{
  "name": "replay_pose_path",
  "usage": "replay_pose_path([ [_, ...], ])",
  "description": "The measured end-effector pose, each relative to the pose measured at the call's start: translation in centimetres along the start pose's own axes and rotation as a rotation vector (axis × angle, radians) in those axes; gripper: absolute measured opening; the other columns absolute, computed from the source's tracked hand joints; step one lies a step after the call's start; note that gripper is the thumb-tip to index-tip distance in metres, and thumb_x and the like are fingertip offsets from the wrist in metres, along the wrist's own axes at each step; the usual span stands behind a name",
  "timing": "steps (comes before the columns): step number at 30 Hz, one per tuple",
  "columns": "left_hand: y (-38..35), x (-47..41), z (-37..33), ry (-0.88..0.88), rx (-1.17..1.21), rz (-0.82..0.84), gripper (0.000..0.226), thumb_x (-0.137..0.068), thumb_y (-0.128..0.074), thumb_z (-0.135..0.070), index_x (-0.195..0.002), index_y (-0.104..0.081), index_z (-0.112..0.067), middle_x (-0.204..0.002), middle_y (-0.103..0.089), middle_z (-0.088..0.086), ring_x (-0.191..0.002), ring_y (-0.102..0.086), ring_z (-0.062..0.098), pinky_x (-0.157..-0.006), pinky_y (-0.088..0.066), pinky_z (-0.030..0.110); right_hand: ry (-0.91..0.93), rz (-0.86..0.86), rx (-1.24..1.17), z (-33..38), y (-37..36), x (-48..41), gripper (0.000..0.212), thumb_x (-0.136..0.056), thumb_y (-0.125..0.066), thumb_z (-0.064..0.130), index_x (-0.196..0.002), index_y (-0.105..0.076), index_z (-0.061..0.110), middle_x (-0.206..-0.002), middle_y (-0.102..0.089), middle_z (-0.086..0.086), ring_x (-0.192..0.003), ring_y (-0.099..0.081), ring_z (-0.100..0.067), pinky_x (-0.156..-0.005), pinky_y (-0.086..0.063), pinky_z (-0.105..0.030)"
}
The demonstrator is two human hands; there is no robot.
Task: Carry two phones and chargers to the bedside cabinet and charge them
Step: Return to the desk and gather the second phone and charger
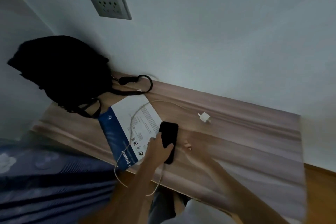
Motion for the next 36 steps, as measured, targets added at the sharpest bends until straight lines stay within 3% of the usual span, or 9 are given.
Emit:
replay_pose_path([
  [2,-0.1,-0.7,0.4,0.012,0.064,0.013,0.08,-0.089,-0.062,-0.045,-0.151,-0.025,-0.011,-0.143,-0.042,0.019,-0.13,-0.045,0.035,-0.104,-0.04,0.039,-0.058,0.01,-0.047,-0.2,-0.4,-1.0,0.014,-0.101,-0.053,0.026,-0.109,-0.065,0.025,-0.104,-0.061,-0.003,-0.097,-0.057,-0.019,-0.088,-0.04,-0.029],
  [5,0.4,-1.3,1.0,0.037,0.156,0.009,0.077,-0.086,-0.067,-0.042,-0.149,-0.032,-0.014,-0.141,-0.047,0.015,-0.127,-0.048,0.032,-0.102,-0.042,0.037,-0.119,0.0,-0.158,-0.1,-1.3,-2.1,0.033,-0.099,-0.053,0.025,-0.073,-0.042,0.04,-0.079,-0.047,0.017,-0.074,-0.046,-0.004,-0.077,-0.04,-0.021],
  [12,1.0,-2.2,1.5,0.08,0.298,0.041,0.06,-0.083,-0.066,-0.032,-0.138,-0.047,-0.018,-0.126,-0.059,0.011,-0.114,-0.057,0.026,-0.096,-0.049,0.042,-0.343,0.021,-0.618,-0.4,-4.0,-3.1,0.021,-0.096,-0.055,0.007,-0.114,-0.065,0.003,-0.111,-0.063,-0.018,-0.096,-0.064,-0.024,-0.091,-0.053,-0.038],
  [15,0.7,-2.5,0.3,0.041,0.303,0.054,0.061,-0.079,-0.066,-0.033,-0.135,-0.05,-0.016,-0.111,-0.061,0.004,-0.104,-0.059,0.022,-0.086,-0.05,0.034,-0.371,-0.034,-0.646,-0.7,-3.1,-2.6,0.02,-0.093,-0.056,0.006,-0.111,-0.064,0.002,-0.125,-0.061,-0.022,-0.105,-0.065,-0.03,-0.102,-0.051,-0.048],
  [18,0.6,-2.6,-1.3,-0.003,0.301,0.028,0.025,-0.081,-0.067,-0.029,-0.104,-0.061,-0.021,-0.082,-0.055,-0.01,-0.084,-0.055,0.014,-0.068,-0.043,0.026,-0.354,-0.046,-0.637,-0.8,-2.0,-1.9,0.012,-0.089,-0.061,0.008,-0.084,-0.063,0.019,-0.109,-0.066,-0.019,-0.091,-0.065,-0.021,-0.103,-0.05,-0.05],
  [21,-0.3,-2.7,-2.8,-0.03,0.299,0.048,0.014,-0.083,-0.066,-0.025,-0.08,-0.056,-0.015,-0.071,-0.053,-0.004,-0.071,-0.053,0.014,-0.053,-0.037,0.023,-0.329,-0.053,-0.705,-1.5,-0.9,-1.5,0.008,-0.092,-0.06,0.009,-0.088,-0.066,0.012,-0.11,-0.066,-0.021,-0.092,-0.065,-0.022,-0.104,-0.049,-0.047],
  [27,-3.8,-2.0,-5.4,0.023,0.325,0.192,0.025,-0.083,-0.065,-0.022,-0.092,-0.066,0.001,-0.082,-0.062,0.007,-0.073,-0.059,0.017,-0.058,-0.04,0.024,-0.417,-0.165,-0.667,-5.3,1.8,0.1,0.019,-0.095,-0.058,0.028,-0.092,-0.065,0.01,-0.095,-0.063,-0.009,-0.107,-0.065,-0.032,-0.103,-0.048,-0.046],
  [31,-4.6,-2.2,-6.2,0.021,0.232,0.202,0.016,-0.083,-0.063,-0.021,-0.073,-0.057,-0.01,-0.067,-0.054,-0.001,-0.058,-0.05,0.006,-0.044,-0.033,0.014,-0.361,-0.187,-0.608,-6.4,2.2,0.2,0.037,-0.094,-0.059,0.022,-0.06,-0.047,0.017,-0.068,-0.055,-0.006,-0.072,-0.06,-0.024,-0.075,-0.045,-0.039],
  [36,-4.2,-2.3,-6.5,-0.011,0.131,0.209,0.017,-0.083,-0.059,-0.022,-0.073,-0.053,-0.01,-0.069,-0.053,0.005,-0.06,-0.047,0.013,-0.053,-0.032,0.026,-0.344,-0.155,-0.477,-7.3,2.7,-0.5,0.045,-0.093,-0.056,0.015,-0.052,-0.04,0.018,-0.054,-0.041,-0.001,-0.052,-0.041,-0.016,-0.061,-0.033,-0.03],
])
Point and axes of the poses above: each hand's wrist, its own x-axis away from the middle knuckle, its own y-axis out of the back of the hand, z = x × y, the point moved 8 cm from there along -x, towards the middle knuckle
